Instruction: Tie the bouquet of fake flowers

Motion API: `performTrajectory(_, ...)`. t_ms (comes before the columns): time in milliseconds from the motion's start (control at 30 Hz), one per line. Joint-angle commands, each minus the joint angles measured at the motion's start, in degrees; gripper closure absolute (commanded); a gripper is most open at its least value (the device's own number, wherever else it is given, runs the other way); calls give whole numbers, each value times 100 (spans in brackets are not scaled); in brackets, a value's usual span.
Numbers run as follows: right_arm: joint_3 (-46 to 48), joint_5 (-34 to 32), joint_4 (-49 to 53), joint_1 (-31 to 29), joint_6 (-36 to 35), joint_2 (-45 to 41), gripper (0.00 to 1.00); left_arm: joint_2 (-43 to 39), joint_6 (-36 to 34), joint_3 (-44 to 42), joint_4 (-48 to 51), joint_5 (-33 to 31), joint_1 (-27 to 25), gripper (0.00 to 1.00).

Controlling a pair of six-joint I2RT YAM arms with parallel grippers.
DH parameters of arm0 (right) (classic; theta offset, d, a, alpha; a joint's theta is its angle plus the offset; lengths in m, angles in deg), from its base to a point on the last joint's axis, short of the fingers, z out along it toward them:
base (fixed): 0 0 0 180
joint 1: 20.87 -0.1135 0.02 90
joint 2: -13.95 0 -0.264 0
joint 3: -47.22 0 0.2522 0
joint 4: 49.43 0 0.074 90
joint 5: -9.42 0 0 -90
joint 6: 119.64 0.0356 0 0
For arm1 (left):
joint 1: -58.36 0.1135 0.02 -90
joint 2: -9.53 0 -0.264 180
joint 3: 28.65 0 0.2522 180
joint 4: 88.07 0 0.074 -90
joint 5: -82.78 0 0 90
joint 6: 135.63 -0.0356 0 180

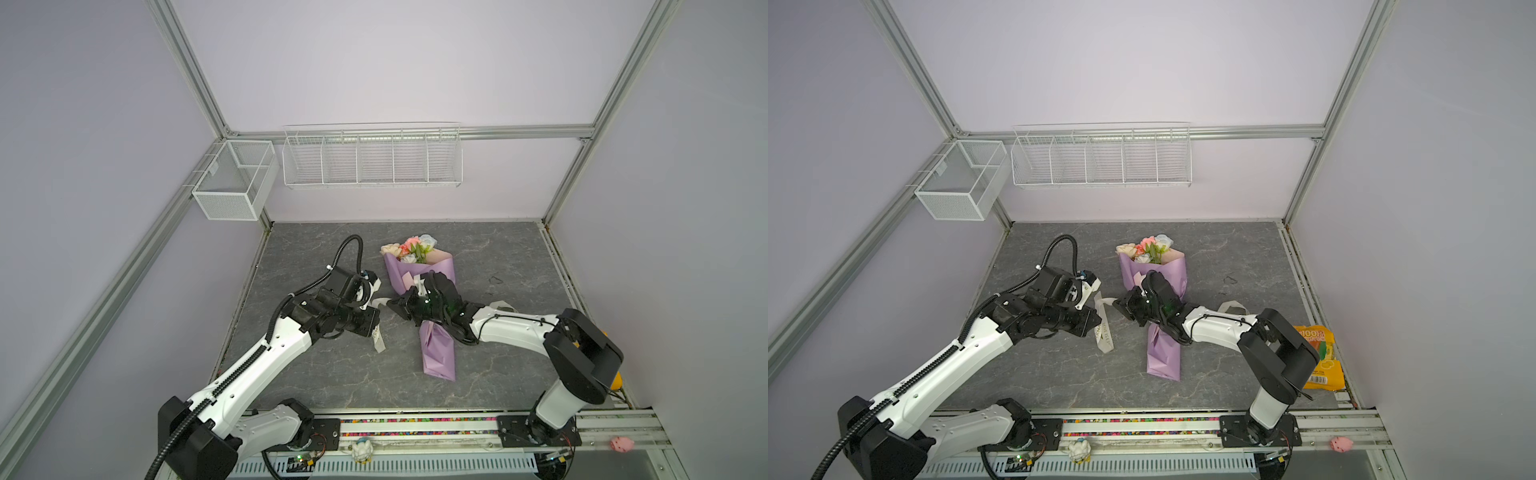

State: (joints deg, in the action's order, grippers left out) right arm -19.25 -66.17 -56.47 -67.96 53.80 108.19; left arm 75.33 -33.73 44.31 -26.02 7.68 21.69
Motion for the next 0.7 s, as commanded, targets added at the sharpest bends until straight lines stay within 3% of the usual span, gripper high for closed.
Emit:
performTrajectory(0,102,-228,408,65,-318,-278,94,-15,12,-40,-70,128,-16,100)
performTrajectory(133,86,-186,393,94,-413,-329,94,-13,26,-71,-172,320,-16,96)
performTrajectory(167,92,-185,392,95,-454,-345,94,-12,41,-96,-217,369,-19,89)
performTrajectory(233,107,-191,438,87,-521,-388,94,-13,102,-181,-345,426,-19,65)
performTrajectory(433,401,-342,713,136,-716,-726,94,-136,493,-494,-714,31,-16,36)
performTrajectory(667,527,-446,1206,187,-1120,-1153,94,-418,594,-1221,-2395,380,61,28)
